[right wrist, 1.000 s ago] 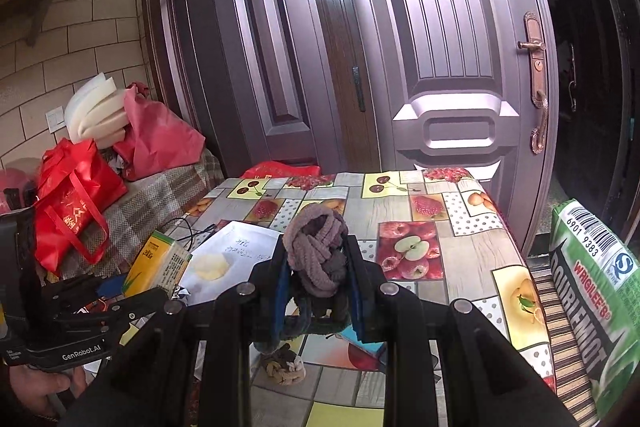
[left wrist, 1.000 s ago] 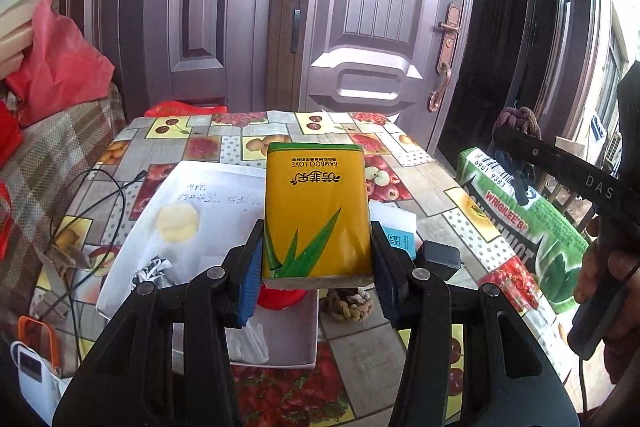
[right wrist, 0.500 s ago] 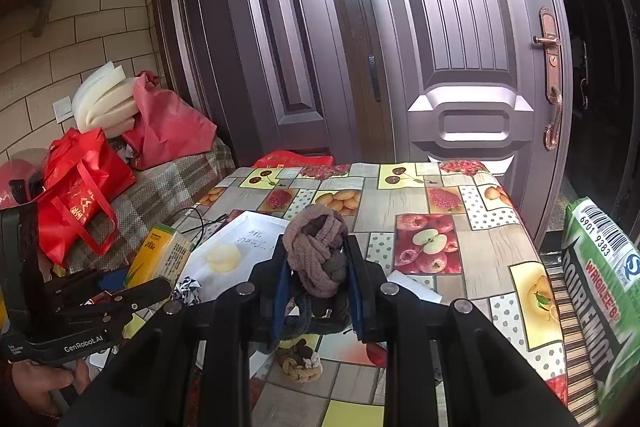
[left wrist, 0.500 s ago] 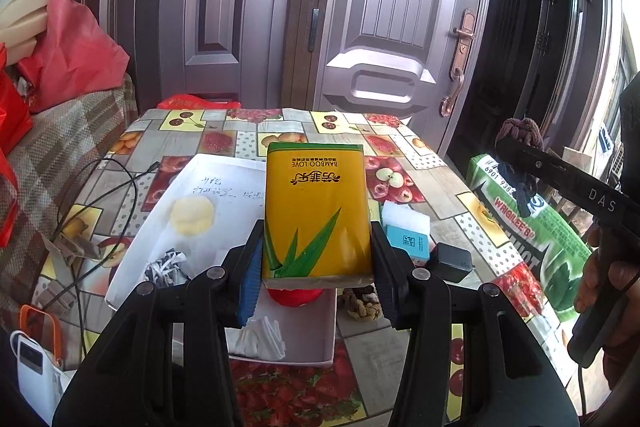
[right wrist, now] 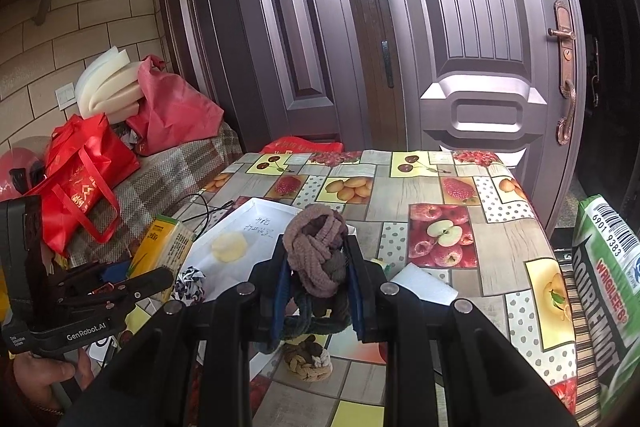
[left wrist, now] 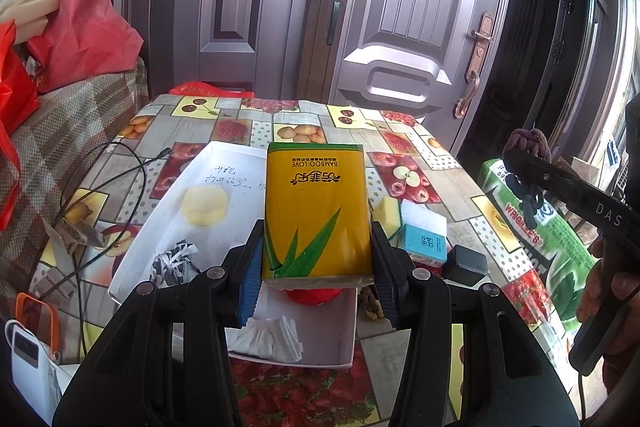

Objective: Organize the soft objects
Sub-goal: 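Carry the tissue pack with the left tool while the right tool carries the rope to the tray, then lower and open the left tool in the tray while the right tool releases the rope there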

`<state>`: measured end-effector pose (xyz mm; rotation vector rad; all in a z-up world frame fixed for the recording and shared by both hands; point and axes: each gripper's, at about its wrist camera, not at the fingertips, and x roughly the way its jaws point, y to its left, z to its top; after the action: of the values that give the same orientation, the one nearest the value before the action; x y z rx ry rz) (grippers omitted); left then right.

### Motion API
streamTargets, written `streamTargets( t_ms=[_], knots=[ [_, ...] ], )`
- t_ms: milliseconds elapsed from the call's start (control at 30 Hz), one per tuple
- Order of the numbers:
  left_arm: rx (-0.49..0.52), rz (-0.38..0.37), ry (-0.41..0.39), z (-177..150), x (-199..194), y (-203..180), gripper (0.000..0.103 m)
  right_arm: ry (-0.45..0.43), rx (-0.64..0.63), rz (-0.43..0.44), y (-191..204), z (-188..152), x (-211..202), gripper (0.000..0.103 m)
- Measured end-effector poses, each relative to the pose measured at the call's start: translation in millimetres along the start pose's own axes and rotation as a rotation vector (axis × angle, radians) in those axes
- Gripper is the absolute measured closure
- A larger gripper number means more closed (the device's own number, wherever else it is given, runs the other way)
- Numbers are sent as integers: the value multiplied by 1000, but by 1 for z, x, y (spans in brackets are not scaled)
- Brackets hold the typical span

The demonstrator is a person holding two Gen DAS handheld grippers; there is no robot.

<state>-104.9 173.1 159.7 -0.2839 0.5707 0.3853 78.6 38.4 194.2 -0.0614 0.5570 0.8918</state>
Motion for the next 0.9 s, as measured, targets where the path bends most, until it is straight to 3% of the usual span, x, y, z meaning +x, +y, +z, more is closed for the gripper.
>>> streamTargets(
  t_ms=[400, 900],
  knots=[
    [-46, 35, 13, 3, 14, 28, 55, 34, -51, 49, 18, 9, 26, 78],
    [-108, 116, -60, 49, 20, 80, 55, 108, -83, 160, 52, 15, 81, 78]
  ],
)
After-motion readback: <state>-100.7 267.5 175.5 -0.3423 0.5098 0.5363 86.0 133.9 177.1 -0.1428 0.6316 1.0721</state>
